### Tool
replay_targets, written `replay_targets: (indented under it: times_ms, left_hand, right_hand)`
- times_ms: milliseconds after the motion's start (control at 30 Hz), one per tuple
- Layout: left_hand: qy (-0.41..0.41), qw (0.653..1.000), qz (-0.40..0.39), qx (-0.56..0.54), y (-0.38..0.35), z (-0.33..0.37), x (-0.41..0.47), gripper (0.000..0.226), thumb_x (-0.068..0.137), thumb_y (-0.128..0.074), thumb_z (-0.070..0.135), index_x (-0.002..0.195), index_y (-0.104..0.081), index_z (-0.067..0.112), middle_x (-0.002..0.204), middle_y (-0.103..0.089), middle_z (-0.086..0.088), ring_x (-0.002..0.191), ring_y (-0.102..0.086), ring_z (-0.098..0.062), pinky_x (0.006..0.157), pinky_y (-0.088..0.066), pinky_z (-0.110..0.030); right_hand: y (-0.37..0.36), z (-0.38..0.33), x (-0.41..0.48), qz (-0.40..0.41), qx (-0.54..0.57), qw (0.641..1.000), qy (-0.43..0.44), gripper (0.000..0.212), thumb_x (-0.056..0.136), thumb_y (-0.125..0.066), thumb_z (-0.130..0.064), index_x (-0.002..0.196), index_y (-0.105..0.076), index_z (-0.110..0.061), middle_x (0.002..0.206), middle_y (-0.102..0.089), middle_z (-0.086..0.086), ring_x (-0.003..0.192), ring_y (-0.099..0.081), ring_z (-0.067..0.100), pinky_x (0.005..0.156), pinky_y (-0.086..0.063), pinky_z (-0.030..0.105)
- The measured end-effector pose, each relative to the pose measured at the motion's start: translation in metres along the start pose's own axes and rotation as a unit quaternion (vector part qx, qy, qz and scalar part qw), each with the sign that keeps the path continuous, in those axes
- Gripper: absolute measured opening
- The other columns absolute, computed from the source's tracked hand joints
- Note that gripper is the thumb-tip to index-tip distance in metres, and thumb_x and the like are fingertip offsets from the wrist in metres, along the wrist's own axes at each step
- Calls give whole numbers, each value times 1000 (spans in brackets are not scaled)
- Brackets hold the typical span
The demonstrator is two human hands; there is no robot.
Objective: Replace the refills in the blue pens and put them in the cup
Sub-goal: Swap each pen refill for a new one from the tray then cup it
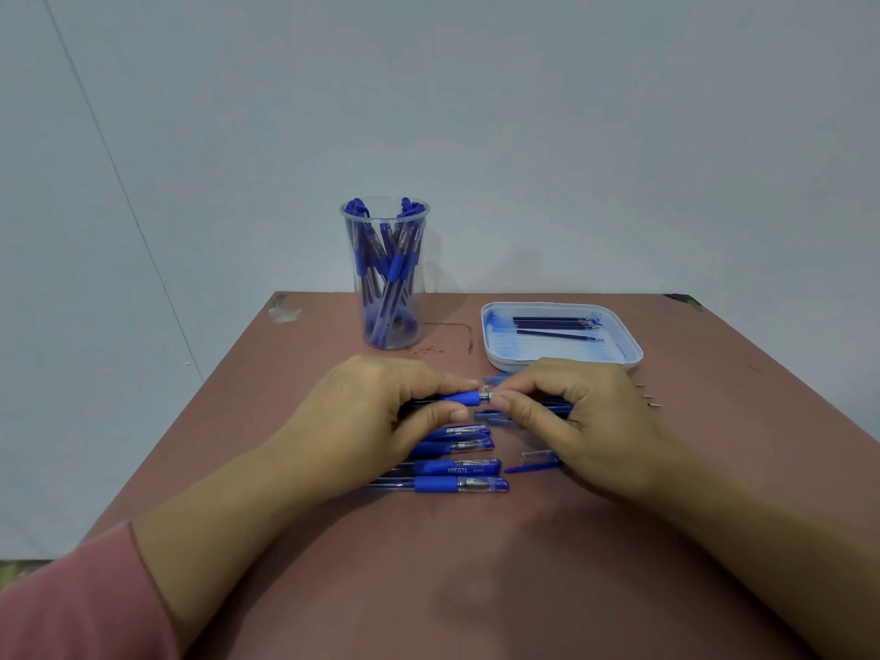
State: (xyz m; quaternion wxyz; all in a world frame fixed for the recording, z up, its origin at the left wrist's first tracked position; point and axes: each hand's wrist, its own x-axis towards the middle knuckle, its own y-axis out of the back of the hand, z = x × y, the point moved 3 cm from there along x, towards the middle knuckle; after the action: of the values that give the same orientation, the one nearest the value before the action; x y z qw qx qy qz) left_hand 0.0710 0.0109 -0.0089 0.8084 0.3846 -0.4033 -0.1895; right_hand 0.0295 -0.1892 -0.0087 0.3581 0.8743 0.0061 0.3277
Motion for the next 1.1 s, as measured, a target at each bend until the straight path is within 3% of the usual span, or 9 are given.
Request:
replay_targets:
  times_ms: [167,333,567,733,900,1000,1100]
  left_hand:
    - [-1,1000,-9,6,-2,1,1,35,91,-50,52,120,-66,40,94,-71,21,81,-62,8,66,-48,-15]
    - [-1,1000,5,15,-2,-3,1,37,88,-51,58,120,-64,44,90,-70,20,78,-63,4,65,-52,-24]
    - [-1,1000,18,11,-6,-5,2,40,85,-54,58,122,-59,46,91,-70,20,78,-65,1,64,-54,-32]
    - [-5,1000,16,24,-6,-5,2,39,85,-52,57,122,-59,47,88,-70,20,76,-64,0,63,-53,-30]
    - [-3,1000,12,15,-8,-6,3,41,84,-51,58,125,-54,52,87,-70,19,75,-64,-1,62,-53,-31]
    - [-2,1000,16,22,-8,-5,3,43,84,-51,58,127,-51,51,85,-69,19,73,-62,0,61,-52,-29]
    - [0,999,12,30,-9,-5,3,43,84,-50,58,127,-51,50,86,-69,20,75,-62,0,61,-53,-30]
  right_hand:
    - [0,-1,-1,5,-4,1000,11,14,83,-69,-25,96,-73,-23,88,-72,-12,83,-65,1,75,-50,16]
    - [4,-4,-1,-1,61,998,-25,21,83,-71,-33,102,-70,-25,89,-70,-12,85,-66,5,75,-50,13]
    - [2,-6,0,11,-17,999,45,12,81,-74,-18,93,-71,-20,88,-69,-9,85,-65,7,75,-52,25]
    - [2,-4,0,6,19,1000,-15,17,84,-68,-32,98,-73,-23,90,-72,-11,87,-66,0,76,-48,11]
    - [1,-1,1,1,1,1000,3,17,80,-76,-25,96,-71,-25,90,-70,-12,88,-66,6,78,-52,23]
    - [3,0,1,-7,36,998,-41,22,81,-71,-36,101,-71,-27,90,-71,-13,89,-66,4,77,-50,15]
    - [-1,0,1,-14,-2,1000,-22,11,84,-70,-30,94,-74,-27,88,-71,-15,83,-66,1,73,-50,14]
